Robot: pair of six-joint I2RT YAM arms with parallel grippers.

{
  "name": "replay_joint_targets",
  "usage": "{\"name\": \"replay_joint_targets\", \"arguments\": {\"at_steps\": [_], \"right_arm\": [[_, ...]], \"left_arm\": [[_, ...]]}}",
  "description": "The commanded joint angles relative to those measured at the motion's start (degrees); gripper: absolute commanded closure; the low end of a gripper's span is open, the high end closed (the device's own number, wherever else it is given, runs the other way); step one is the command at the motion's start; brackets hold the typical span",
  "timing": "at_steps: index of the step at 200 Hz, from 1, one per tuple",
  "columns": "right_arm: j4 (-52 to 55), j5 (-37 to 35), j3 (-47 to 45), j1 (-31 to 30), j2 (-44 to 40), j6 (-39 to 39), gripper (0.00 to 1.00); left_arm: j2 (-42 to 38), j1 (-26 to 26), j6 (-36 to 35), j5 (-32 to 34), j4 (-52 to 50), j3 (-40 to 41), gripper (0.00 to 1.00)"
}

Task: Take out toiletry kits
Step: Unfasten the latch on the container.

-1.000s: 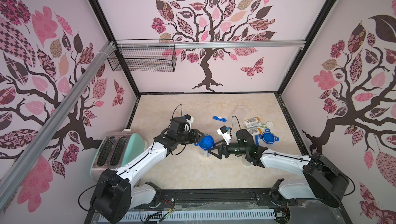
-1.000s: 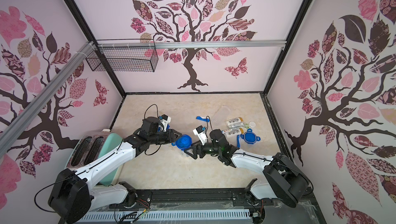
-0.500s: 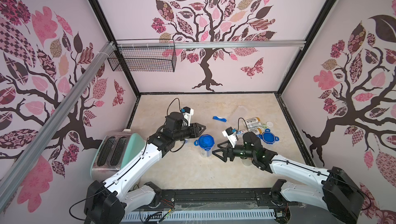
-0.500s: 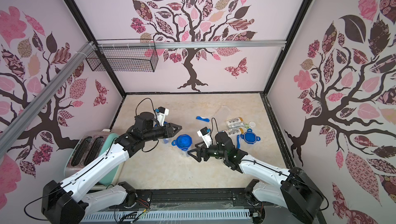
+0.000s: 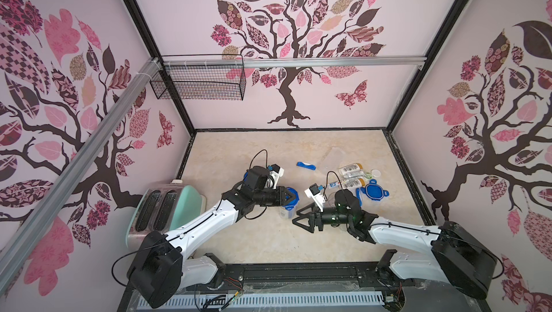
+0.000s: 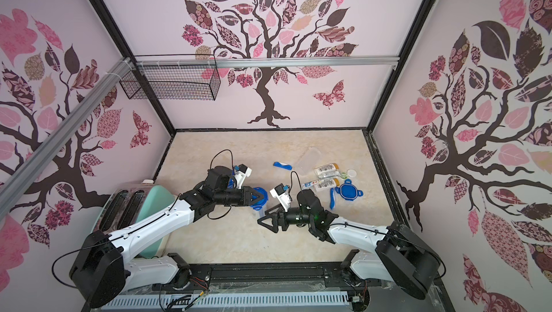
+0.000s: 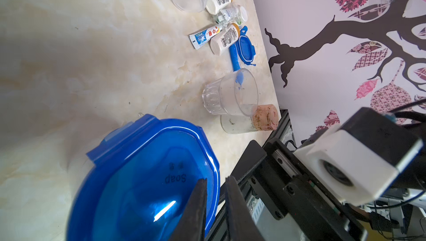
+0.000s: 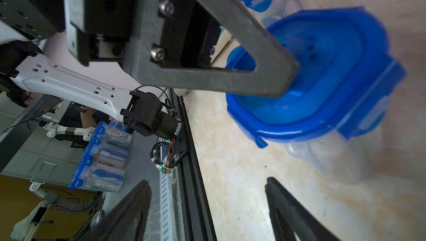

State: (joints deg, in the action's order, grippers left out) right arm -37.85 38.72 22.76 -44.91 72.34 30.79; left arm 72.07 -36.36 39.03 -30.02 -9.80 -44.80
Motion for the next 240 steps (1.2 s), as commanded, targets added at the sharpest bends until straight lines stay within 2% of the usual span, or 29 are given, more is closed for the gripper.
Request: {"name": "replay_joint_targets", "arguments": {"at_steps": [1, 89, 193, 240], "right_arm": [[-5.7, 0.5, 0.5, -0.8, 1.5, 3.2, 0.19], [-12.7, -7.2, -0.9, -3.7, 4.1, 8.1, 0.19], [-12.3, -10.0, -1.2, -4.0, 7.7, 8.4, 0.19], [-14.3, -9.1, 1.1, -4.0, 9.3, 8.6, 0.2]], "left_arm": [[0.4, 0.1, 0.3, -0.5, 3.2, 1.7, 0.83], [1.1, 2.5, 1.8, -1.1, 8.1, 7.1, 0.89], [2.7, 3.0, 1.9, -1.9, 9.6, 8.8, 0.9], [2.9, 3.0, 1.8, -1.7, 9.1, 9.0, 0.9]]}}
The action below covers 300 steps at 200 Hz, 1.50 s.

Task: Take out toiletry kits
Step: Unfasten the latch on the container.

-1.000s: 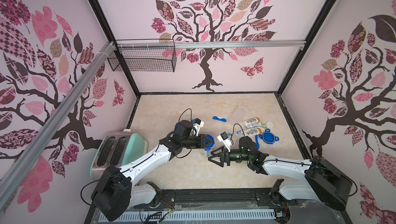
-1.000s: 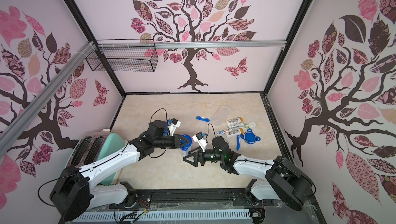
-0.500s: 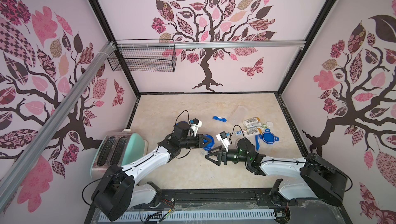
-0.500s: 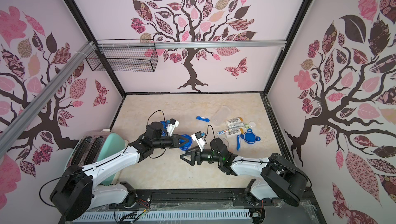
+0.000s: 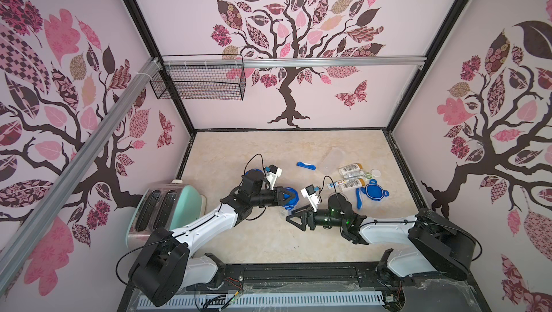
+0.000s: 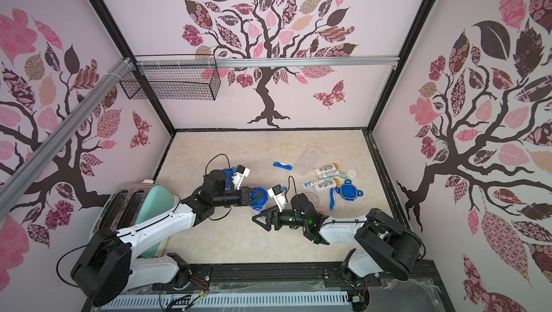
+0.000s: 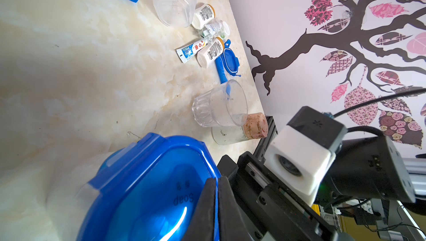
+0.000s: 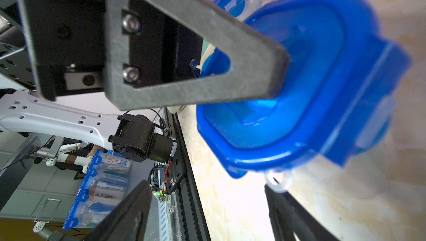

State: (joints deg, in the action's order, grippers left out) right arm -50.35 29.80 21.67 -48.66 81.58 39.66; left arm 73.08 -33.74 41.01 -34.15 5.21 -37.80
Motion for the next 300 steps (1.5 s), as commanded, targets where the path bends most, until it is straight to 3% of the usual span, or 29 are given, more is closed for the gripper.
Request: {"name": "replay_joint_targets", "arguments": {"at_steps": [1, 77, 135, 212, 300], "right_arm": [[-1.7, -0.1, 2.2, -0.2, 0.0, -0.4, 0.2], [-12.4, 1.8, 3.0, -0.4, 1.8, -0.8, 0.21], [-15.7, 3.2, 2.9, -0.5, 3.3, -7.1, 0.21], [-28.2, 9.1, 1.3, -0.7, 6.7, -10.5, 0.2], [-27.2, 10.7, 1.0, -0.8, 7.3, -16.7, 0.18]], "left_arm": [[1.9, 0.4, -0.2, 2.4, -5.9, 2.0, 0.9], [2.9, 0.4, 0.1, 2.9, -4.7, 3.4, 0.9], [4.0, 0.4, 1.1, 2.7, -1.1, 7.0, 0.91], [4.9, 0.3, 1.3, 2.6, -0.2, 7.3, 0.91], [6.7, -0.9, 1.1, 2.7, -0.1, 6.6, 0.91]]}}
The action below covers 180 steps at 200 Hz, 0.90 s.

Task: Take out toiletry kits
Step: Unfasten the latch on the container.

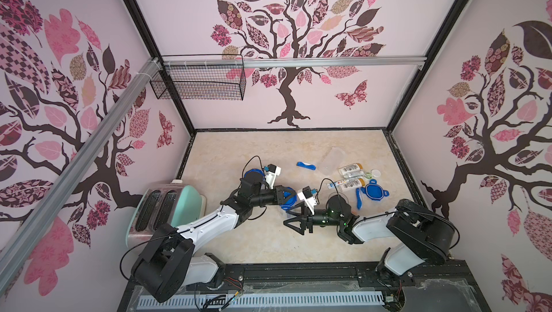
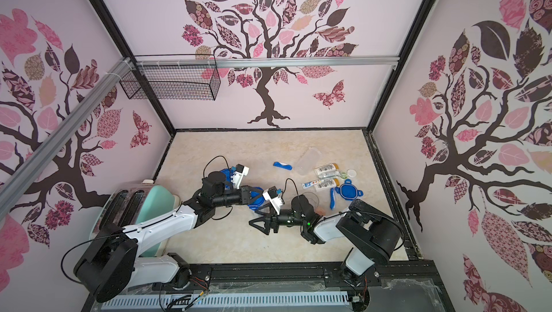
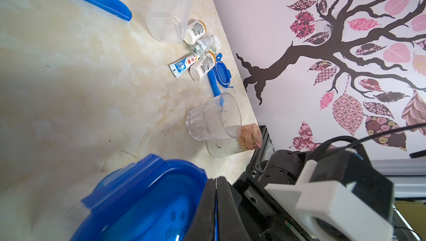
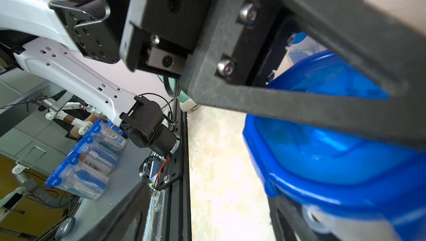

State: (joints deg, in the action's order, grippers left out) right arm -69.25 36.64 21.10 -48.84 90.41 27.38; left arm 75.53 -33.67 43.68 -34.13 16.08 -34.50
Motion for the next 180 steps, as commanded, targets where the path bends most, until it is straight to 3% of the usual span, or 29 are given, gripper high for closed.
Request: {"name": "replay_joint_targets", "arguments": {"at_steps": [1, 79, 131, 180], "right_arm": [[-8.3, 3.9, 1.6, -0.6, -1.5, -4.5, 0.18], [-12.1, 4.2, 1.2, -0.7, 1.2, -8.3, 0.17], [-2.5, 5.5, -0.7, -0.8, -4.4, -13.6, 0.14], [16.5, 5.8, 0.3, -0.5, -15.6, -22.0, 0.1]], "left_arm": [[4.3, -1.0, -1.6, 2.7, -10.9, 3.3, 0.91], [5.3, -1.7, -1.8, 3.2, -11.3, 2.9, 0.91], [2.9, -1.7, -2.4, 3.4, -14.2, -0.1, 0.91], [-2.1, -1.7, -4.0, 4.5, -21.2, -8.0, 0.86]]}}
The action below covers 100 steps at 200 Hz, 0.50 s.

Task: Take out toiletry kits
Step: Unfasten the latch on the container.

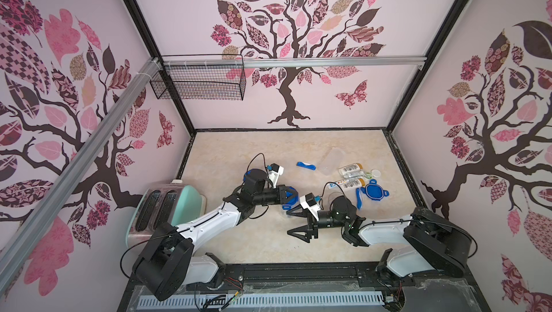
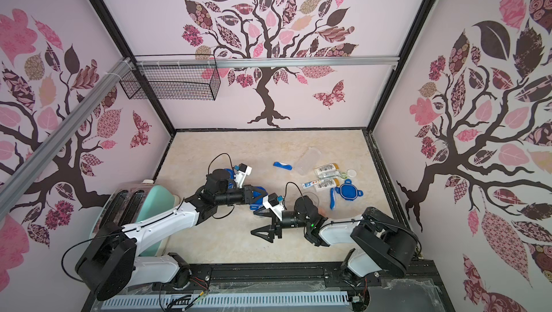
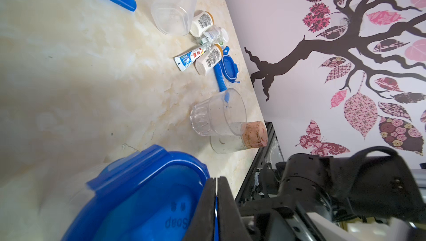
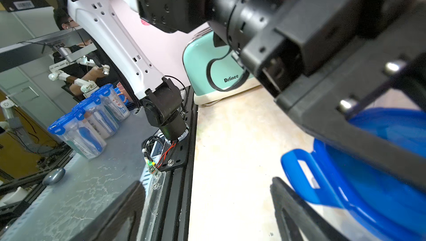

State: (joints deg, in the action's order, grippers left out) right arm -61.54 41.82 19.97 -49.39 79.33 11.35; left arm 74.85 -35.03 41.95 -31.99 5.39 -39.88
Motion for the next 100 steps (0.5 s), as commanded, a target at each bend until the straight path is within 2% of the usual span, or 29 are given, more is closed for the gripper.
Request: {"name": "replay_joint_targets", "arguments": {"at_steps": [1, 43, 77, 100], "right_arm": [[9.0, 0.6, 1.5, 0.0, -4.6, -6.1, 0.1], [14.7, -1.0, 1.4, 3.3, -11.3, -5.3, 0.1], [15.3, -7.0, 1.8, 7.7, -13.5, -0.8, 0.1], [21.7, -13.2, 5.5, 9.2, -12.8, 0.0, 0.09]], "left_arm": [[-1.5, -0.3, -2.3, 2.4, -10.7, -2.8, 0.86], [-6.8, -0.3, -3.9, 5.5, -16.6, -8.8, 0.79], [-13.6, -0.3, -4.2, 9.4, -20.9, -6.5, 0.7], [-17.5, -0.3, -3.5, 10.6, -23.0, -2.9, 0.68]]}}
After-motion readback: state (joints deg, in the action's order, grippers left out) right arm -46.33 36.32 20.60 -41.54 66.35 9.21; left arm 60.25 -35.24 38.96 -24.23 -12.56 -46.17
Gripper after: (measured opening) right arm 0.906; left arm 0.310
